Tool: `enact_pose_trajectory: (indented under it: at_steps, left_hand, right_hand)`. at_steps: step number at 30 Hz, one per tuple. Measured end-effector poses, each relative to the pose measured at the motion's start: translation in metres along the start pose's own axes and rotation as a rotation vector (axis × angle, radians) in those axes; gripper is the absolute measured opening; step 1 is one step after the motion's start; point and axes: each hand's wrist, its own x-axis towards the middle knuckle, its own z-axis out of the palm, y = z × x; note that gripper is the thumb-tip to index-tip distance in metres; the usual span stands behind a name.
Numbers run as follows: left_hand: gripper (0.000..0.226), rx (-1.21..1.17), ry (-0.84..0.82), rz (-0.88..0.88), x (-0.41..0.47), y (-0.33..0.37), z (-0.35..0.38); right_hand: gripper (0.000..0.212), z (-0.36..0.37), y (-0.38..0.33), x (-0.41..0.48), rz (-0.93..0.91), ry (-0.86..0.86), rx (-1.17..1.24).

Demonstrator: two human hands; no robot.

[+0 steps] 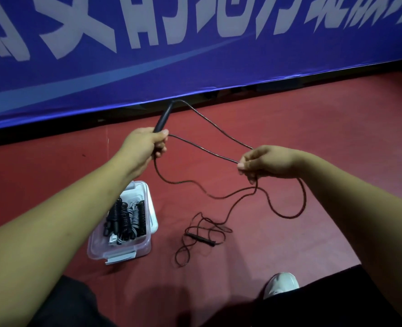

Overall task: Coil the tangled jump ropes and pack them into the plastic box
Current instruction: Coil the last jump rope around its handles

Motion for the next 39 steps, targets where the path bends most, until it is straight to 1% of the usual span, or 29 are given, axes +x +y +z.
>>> enact_pose_trajectory:
  at_steps: [2,4,7,9,10,11,13,14,15,16,17,19,20,21,22,23,24,26,28,31,32,34,37,39]
  left_hand:
    - [0.027,-0.048,0.061,-0.094,0.006,-0.004,-0.006]
    - [0.029,-0.111,0.105,-0.166,0.014,-0.005,-0.010]
    - [0.030,-0.092,0.146,-0.187,0.018,-0.008,-0.015]
    - [0.026,-0.054,0.132,-0.175,0.015,-0.012,-0.015]
    - [0.021,0.035,0.106,-0.138,0.015,-0.013,-0.016]
    - [0.019,0.202,0.072,-0.085,0.014,-0.015,-0.017]
    - [0.023,0.626,0.074,0.060,0.016,-0.015,-0.020]
    - [0.020,0.746,0.101,0.133,0.015,-0.012,-0.018]
    - [0.013,0.747,0.110,0.194,0.010,-0.008,-0.013]
    - [0.010,0.683,0.087,0.235,0.006,-0.004,-0.008]
    - [0.012,0.548,0.020,0.259,0.001,0.001,-0.001]
    - [0.018,0.275,-0.229,0.206,-0.010,0.004,0.012]
    - [0.018,0.230,-0.346,0.186,-0.016,0.003,0.019]
    - [0.016,0.258,-0.426,0.191,-0.023,0.003,0.024]
    - [0.013,0.284,-0.457,0.204,-0.027,0.003,0.028]
    - [0.012,0.275,-0.435,0.217,-0.028,0.005,0.030]
    - [0.015,0.217,-0.376,0.214,-0.026,0.007,0.031]
    - [0.024,0.047,-0.226,0.168,-0.018,0.011,0.025]
    - [0.027,-0.057,-0.104,0.120,-0.009,0.013,0.014]
    - [0.028,-0.111,-0.009,0.062,-0.004,0.009,0.004]
    - [0.028,-0.128,0.016,0.038,-0.003,0.009,0.002]
    - [0.028,-0.130,0.047,0.003,-0.001,0.010,-0.002]
    - [0.028,-0.162,0.112,-0.038,0.003,0.009,-0.011]
    - [0.026,-0.202,0.187,-0.078,0.008,0.008,-0.021]
  right_hand:
    - [0.016,-0.004,-0.001,-0.001,0.006,0.021,-0.042]
    - [0.014,-0.005,-0.010,-0.002,-0.011,0.017,-0.018]
    - [0.017,-0.005,-0.019,-0.003,-0.019,0.042,-0.012]
    - [0.019,0.000,-0.023,-0.003,-0.028,0.089,-0.024]
    - [0.020,0.004,-0.027,-0.003,-0.052,0.111,-0.010]
    - [0.021,0.008,-0.033,-0.003,-0.081,0.133,0.001]
    - [0.021,0.016,-0.051,-0.003,-0.130,0.170,-0.058]
    - [0.021,0.020,-0.059,-0.004,-0.141,0.176,-0.118]
    - [0.020,0.025,-0.065,-0.004,-0.143,0.175,-0.185]
    - [0.019,0.030,-0.069,-0.004,-0.141,0.172,-0.245]
    - [0.019,0.035,-0.072,-0.003,-0.145,0.177,-0.284]
    - [0.020,0.043,-0.076,-0.001,-0.197,0.216,-0.262]
    - [0.021,0.045,-0.079,0.000,-0.234,0.247,-0.204]
    - [0.022,0.045,-0.082,0.001,-0.269,0.281,-0.146]
    - [0.021,0.045,-0.084,0.002,-0.292,0.311,-0.116]
    - [0.021,0.044,-0.085,0.003,-0.301,0.327,-0.114]
    - [0.022,0.045,-0.085,0.002,-0.299,0.322,-0.115]
    - [0.023,0.045,-0.079,0.002,-0.268,0.263,-0.091]
    - [0.022,0.042,-0.069,0.000,-0.206,0.182,-0.091]
    - [0.013,0.034,-0.054,0.000,-0.106,0.062,0.059]
    - [0.012,0.031,-0.050,0.001,-0.073,0.049,0.064]
    - [0.012,0.026,-0.042,0.004,-0.012,0.031,-0.015]
    - [0.012,0.020,-0.030,0.006,0.081,-0.047,0.003]
    - [0.018,0.017,-0.020,0.004,0.147,-0.044,-0.123]
